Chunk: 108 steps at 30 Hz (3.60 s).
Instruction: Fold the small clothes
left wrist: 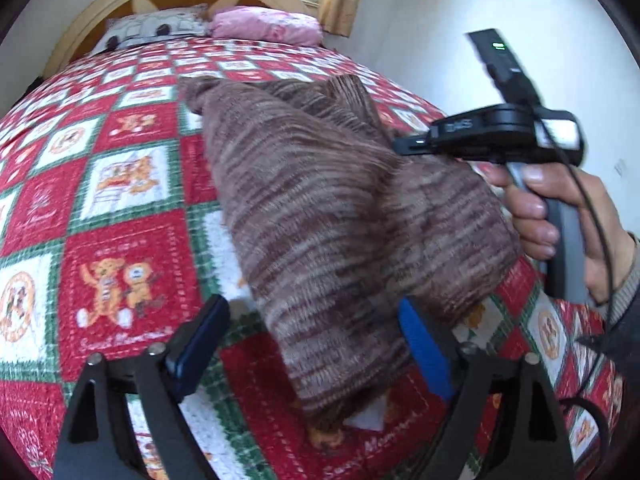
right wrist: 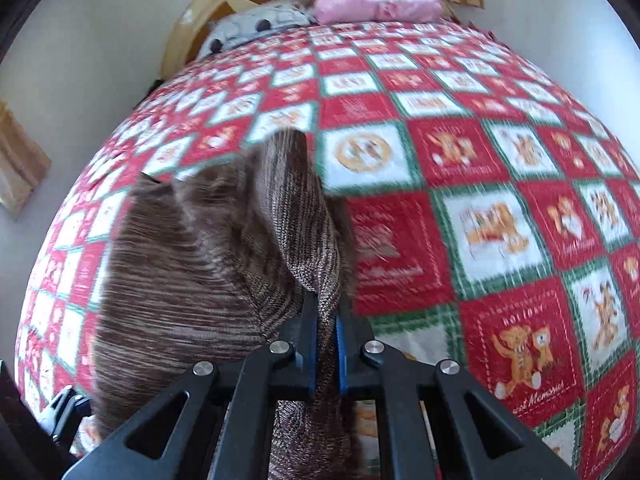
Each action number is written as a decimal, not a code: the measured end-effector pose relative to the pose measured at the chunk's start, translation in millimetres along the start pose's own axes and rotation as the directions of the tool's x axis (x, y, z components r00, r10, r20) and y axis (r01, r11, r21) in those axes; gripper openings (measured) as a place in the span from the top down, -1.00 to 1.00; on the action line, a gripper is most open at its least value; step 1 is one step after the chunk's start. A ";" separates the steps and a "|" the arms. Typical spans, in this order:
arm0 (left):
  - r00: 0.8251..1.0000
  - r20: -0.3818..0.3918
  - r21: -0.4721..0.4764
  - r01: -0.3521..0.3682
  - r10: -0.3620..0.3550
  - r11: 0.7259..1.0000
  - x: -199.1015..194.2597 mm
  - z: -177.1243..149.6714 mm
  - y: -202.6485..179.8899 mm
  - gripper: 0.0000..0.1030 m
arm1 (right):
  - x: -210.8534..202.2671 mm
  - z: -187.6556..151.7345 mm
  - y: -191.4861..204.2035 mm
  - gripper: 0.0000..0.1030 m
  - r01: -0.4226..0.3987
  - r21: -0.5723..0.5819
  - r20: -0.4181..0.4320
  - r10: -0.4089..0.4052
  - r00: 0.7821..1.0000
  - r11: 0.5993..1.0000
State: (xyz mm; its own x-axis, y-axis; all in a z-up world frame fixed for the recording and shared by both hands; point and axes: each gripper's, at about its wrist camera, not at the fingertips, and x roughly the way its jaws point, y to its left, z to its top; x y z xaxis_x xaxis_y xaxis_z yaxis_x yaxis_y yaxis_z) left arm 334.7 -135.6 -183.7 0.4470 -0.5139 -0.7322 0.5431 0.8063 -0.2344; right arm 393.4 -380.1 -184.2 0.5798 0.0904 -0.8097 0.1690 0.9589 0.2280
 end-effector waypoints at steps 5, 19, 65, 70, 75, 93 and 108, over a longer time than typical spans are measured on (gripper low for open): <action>1.000 0.018 0.006 0.002 -0.002 1.000 -8.1 -4.7 -3.9 -0.74 | -41.3 -17.8 -8.8 0.05 -0.101 0.044 0.077 0.098 0.992 0.994; 0.943 0.154 -0.005 -0.299 0.296 0.954 -8.4 79.3 23.7 -0.78 | -76.0 -99.9 -6.3 0.93 -0.170 -0.035 0.007 0.170 0.985 0.985; 0.952 0.022 -0.201 -0.296 0.306 0.934 -17.2 -11.0 32.1 -1.00 | 21.2 -24.9 102.2 0.08 -0.113 -0.289 -0.070 0.097 0.993 0.951; 0.952 0.021 -0.209 -0.295 0.306 0.932 -18.9 -13.0 32.9 -1.00 | -11.9 -32.4 95.2 0.08 -0.132 -0.209 -0.008 0.133 0.991 0.969; 0.952 0.021 -0.208 -0.295 0.306 0.933 -18.5 -12.7 34.1 -1.00 | -11.0 -67.0 98.5 0.02 -0.032 -0.295 -0.008 0.031 0.999 0.955; 0.953 0.020 -0.202 -0.292 0.302 0.935 -21.8 -9.4 29.9 -1.00 | -64.5 -63.3 21.9 -0.10 -0.104 -0.156 0.114 0.123 0.986 0.982; 0.983 0.015 -0.186 -0.178 0.184 0.966 -12.1 5.1 19.4 -1.00 | -30.7 0.4 -66.9 -0.10 -0.181 0.040 0.100 0.177 0.979 0.983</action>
State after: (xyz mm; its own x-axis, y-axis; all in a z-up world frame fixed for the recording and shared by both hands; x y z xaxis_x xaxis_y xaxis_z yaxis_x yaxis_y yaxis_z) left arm 343.5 -115.2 -176.1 0.5500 -0.3613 -0.7530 0.3131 0.9250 -0.2152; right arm 364.6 -447.1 -174.4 0.6772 0.2312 -0.6986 0.0924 0.9151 0.3924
